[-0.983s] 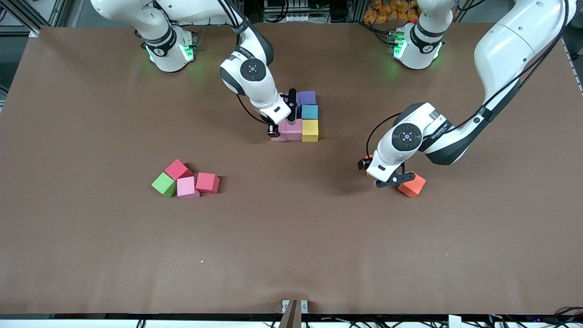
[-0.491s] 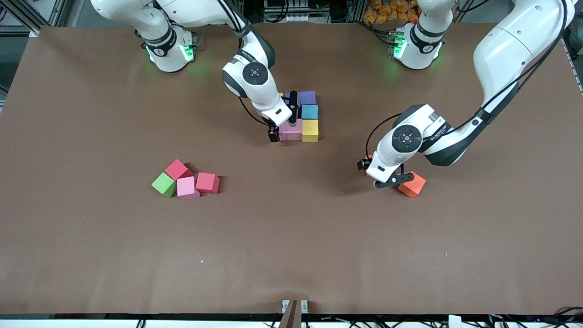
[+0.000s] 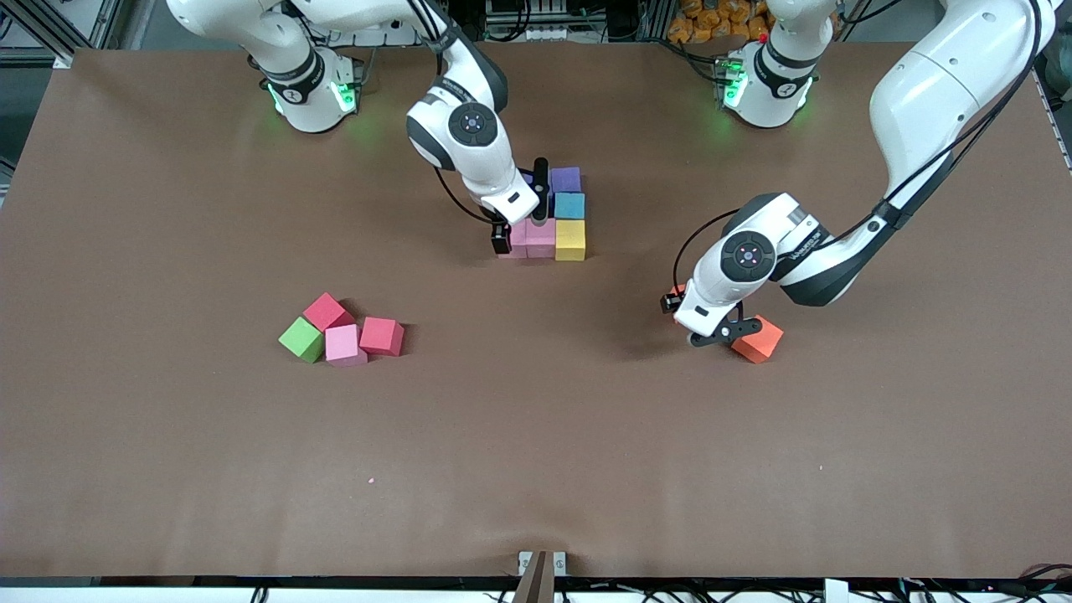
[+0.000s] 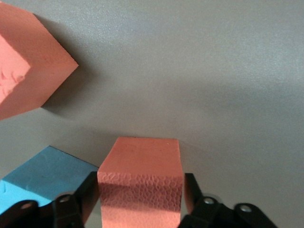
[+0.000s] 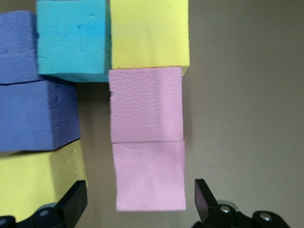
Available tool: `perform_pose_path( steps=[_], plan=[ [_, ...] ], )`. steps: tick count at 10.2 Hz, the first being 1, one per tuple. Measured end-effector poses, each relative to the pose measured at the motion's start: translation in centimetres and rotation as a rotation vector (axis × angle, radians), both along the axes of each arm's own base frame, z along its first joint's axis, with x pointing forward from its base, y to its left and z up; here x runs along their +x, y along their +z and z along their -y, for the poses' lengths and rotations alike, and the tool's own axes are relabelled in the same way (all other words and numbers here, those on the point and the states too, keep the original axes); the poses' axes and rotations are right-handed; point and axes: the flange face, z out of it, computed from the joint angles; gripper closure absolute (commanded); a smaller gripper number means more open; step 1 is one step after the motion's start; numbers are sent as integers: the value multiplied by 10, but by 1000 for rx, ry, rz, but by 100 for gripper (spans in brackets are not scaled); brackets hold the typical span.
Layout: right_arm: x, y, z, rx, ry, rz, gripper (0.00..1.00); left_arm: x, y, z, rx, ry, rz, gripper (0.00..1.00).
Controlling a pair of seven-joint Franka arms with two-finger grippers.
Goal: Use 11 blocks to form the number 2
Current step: 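Carry the orange cube with the left gripper while the right gripper reaches pink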
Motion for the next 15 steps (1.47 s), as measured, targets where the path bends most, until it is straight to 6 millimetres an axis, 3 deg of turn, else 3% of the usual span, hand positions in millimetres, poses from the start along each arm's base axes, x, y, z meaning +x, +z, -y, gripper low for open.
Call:
perform_pose_path(
  steps=[1, 3, 5, 7, 9, 11, 13, 15],
  plan=[
    [-1, 8, 1, -10, 0, -7, 0, 0, 0, 0, -1, 0, 1, 52],
    [3, 35, 7, -18, -10, -4, 0, -1, 1, 7, -3, -9, 6, 53],
    [38, 63, 40, -9, -93, 18, 0, -1, 4, 18, -12, -19, 19, 55],
    [97, 69, 110, -14, -219, 29, 0, 2, 23, 57, -39, -65, 69, 58],
    [143, 67, 185, -23, -314, 34, 0, 7, 49, 105, -60, -109, 133, 58],
    [165, 64, 236, -30, -360, 34, 0, 11, 54, 146, -60, -129, 162, 59],
    [182, 55, 285, -22, -339, 56, 0, 9, 47, 187, -65, -159, 148, 61],
    [191, 43, 319, -22, -341, 61, 0, 3, 35, 219, -50, -193, 157, 62]
  ],
)
